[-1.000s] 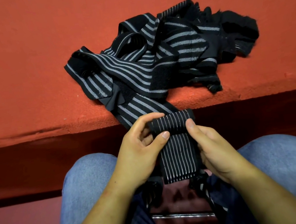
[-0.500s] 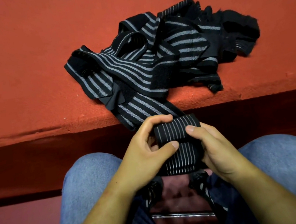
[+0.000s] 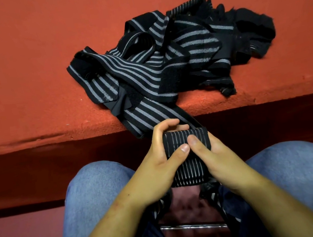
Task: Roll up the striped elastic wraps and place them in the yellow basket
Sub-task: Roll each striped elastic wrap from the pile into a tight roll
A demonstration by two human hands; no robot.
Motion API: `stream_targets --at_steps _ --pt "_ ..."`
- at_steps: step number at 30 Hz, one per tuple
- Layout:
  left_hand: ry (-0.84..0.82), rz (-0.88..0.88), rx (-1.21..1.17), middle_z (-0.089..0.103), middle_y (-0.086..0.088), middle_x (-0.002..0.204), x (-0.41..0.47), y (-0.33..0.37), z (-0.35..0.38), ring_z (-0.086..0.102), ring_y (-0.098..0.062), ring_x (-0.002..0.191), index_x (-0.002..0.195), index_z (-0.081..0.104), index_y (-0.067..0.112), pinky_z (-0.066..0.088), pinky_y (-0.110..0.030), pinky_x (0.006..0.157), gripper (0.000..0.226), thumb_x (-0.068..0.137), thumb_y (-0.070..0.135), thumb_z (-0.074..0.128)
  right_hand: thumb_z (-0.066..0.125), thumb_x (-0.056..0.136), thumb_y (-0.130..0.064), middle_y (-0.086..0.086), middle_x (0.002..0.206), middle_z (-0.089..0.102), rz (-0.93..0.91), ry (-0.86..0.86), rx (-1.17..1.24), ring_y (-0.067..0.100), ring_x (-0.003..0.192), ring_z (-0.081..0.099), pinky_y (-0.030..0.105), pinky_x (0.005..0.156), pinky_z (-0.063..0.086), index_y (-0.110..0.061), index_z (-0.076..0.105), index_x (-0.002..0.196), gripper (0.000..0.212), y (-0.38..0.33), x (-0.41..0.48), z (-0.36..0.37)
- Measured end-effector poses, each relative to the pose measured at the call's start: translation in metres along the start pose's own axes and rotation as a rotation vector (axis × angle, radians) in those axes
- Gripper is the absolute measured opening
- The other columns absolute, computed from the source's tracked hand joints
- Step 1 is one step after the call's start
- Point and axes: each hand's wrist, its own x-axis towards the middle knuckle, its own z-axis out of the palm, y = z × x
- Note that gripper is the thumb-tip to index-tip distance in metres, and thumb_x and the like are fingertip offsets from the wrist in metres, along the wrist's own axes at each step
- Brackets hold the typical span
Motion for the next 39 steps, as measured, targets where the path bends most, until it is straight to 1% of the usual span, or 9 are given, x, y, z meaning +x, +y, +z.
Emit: stream_targets --at_steps 4,11,15,18,23,27,30,34,39 --pt "0.001 -0.004 -0.015 0.060 0.015 0.141 0.0019 0.0011 -0.0010 0.057 -0.009 0.134 0.142 0.041 0.038 0.046 -0.034 0.113 0.045 0.106 0.015 0.056 0.059 0.090 -0.049 -0.007 0.116 0.077 -0.029 -0.002 -0.017 0.011 0.110 0.073 0.035 0.098 0.056 -0.030 0.065 0.124 0.040 -0.0029 -0.0001 0.0005" --pt "0.119 -0.012 -0.041 0.072 0.007 0.119 0.0059 0.0000 -0.0034 0.070 -0.013 0.111 0.134 0.059 0.030 0.055 -0.027 0.095 0.037 0.101 0.017 0.065 0.064 0.091 -0.047 0.000 0.105 0.078 -0.091 0.066 0.003 0.014 0.097 0.075 0.030 0.082 0.058 -0.034 0.071 0.104 0.019 -0.0053 0.0026 -0.0043" --pt "0.177 0.008 -0.021 0.077 0.000 0.113 0.0091 -0.0023 -0.0027 0.070 -0.034 0.105 0.120 0.071 0.019 0.059 -0.029 0.092 0.024 0.097 0.014 0.071 0.065 0.091 -0.048 0.003 0.108 0.078 -0.081 0.111 0.051 0.019 0.101 0.075 0.042 0.091 0.058 -0.034 0.074 0.102 0.019 -0.0027 0.0038 -0.0070" --pt "0.193 0.013 -0.066 0.078 0.000 0.109 0.0084 -0.0023 -0.0041 0.076 -0.022 0.097 0.117 0.072 0.016 0.057 -0.024 0.086 0.022 0.096 0.012 0.071 0.069 0.090 -0.055 0.009 0.115 0.078 -0.020 0.091 0.133 0.026 0.110 0.074 0.052 0.103 0.054 -0.024 0.074 0.113 0.039 -0.0010 0.0052 -0.0049" --pt "0.224 0.017 -0.214 0.079 -0.001 0.105 0.0090 0.0000 -0.0034 0.075 -0.010 0.094 0.117 0.070 0.011 0.056 -0.019 0.079 0.025 0.092 0.017 0.069 0.059 0.094 -0.047 0.014 0.124 0.075 0.037 0.026 0.247 0.030 0.120 0.070 0.047 0.108 0.050 -0.013 0.069 0.126 0.048 -0.0035 0.0046 -0.0067" --pt "0.223 0.029 -0.230 0.078 -0.004 0.109 0.0078 0.0003 -0.0020 0.075 -0.013 0.094 0.118 0.069 0.011 0.056 -0.022 0.081 0.026 0.093 0.018 0.067 0.065 0.091 -0.059 0.012 0.118 0.077 0.032 0.021 0.198 0.025 0.110 0.074 0.039 0.093 0.056 -0.021 0.074 0.120 0.048 -0.0038 0.0042 -0.0072" --pt "0.228 0.046 -0.220 0.078 -0.003 0.110 0.0070 0.0006 -0.0016 0.075 -0.014 0.094 0.118 0.068 0.012 0.056 -0.023 0.083 0.024 0.094 0.016 0.066 0.067 0.090 -0.059 0.011 0.118 0.077 0.029 0.009 0.166 0.025 0.111 0.074 0.038 0.095 0.056 -0.019 0.074 0.120 0.051 -0.0008 0.0038 -0.0087" --pt "0.265 0.081 -0.182 0.079 -0.002 0.107 0.0058 0.0017 -0.0031 0.076 -0.020 0.095 0.119 0.068 0.015 0.058 -0.029 0.086 0.026 0.093 0.021 0.068 0.065 0.086 -0.062 0.013 0.107 0.079 0.039 -0.010 0.148 0.020 0.092 0.077 0.021 0.069 0.057 -0.014 0.077 0.111 0.056 -0.0039 0.0017 -0.0077" --pt "0.391 0.135 -0.167 0.078 0.002 0.104 0.0078 0.0026 -0.0078 0.074 -0.017 0.090 0.119 0.064 0.015 0.059 -0.028 0.085 0.030 0.091 0.023 0.068 0.067 0.080 -0.076 0.023 0.105 0.077 0.031 0.029 0.091 0.038 0.101 0.074 0.058 0.094 0.055 -0.001 0.077 0.103 0.079 -0.0026 0.0032 -0.0065"
